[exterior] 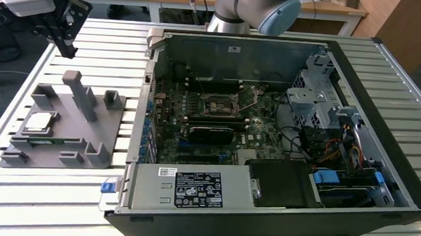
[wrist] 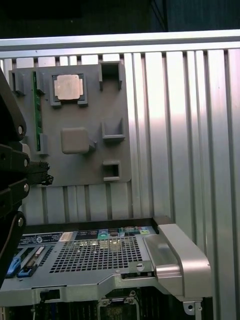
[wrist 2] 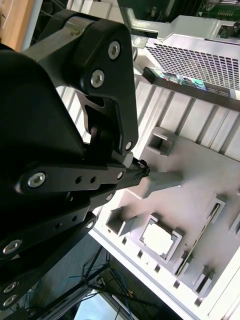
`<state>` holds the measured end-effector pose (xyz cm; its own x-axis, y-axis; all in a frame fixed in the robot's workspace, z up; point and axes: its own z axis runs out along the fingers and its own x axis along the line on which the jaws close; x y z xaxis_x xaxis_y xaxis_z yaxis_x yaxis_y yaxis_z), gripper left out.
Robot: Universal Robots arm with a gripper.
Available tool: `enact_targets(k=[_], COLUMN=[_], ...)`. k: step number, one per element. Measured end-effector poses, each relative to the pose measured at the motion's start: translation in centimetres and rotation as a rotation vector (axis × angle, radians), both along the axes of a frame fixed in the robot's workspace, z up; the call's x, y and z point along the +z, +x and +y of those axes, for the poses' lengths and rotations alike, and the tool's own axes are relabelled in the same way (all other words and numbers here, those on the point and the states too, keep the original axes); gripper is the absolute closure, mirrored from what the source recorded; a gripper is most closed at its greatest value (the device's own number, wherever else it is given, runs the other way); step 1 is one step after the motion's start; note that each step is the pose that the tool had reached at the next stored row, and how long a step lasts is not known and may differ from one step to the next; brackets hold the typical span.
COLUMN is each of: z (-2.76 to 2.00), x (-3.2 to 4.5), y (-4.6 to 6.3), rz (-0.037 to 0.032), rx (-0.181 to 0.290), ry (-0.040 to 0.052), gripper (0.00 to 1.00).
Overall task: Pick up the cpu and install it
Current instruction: 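Reach for the cpu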
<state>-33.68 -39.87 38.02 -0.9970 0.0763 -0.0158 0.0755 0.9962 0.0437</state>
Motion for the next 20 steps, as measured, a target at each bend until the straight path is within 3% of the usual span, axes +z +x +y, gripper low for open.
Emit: enact_targets(k=[20], z=[0.0], x=[-0.28], y=[-2.2], rz=[0.0064], rx=[0.0], ry=[0.0], gripper=[0.89])
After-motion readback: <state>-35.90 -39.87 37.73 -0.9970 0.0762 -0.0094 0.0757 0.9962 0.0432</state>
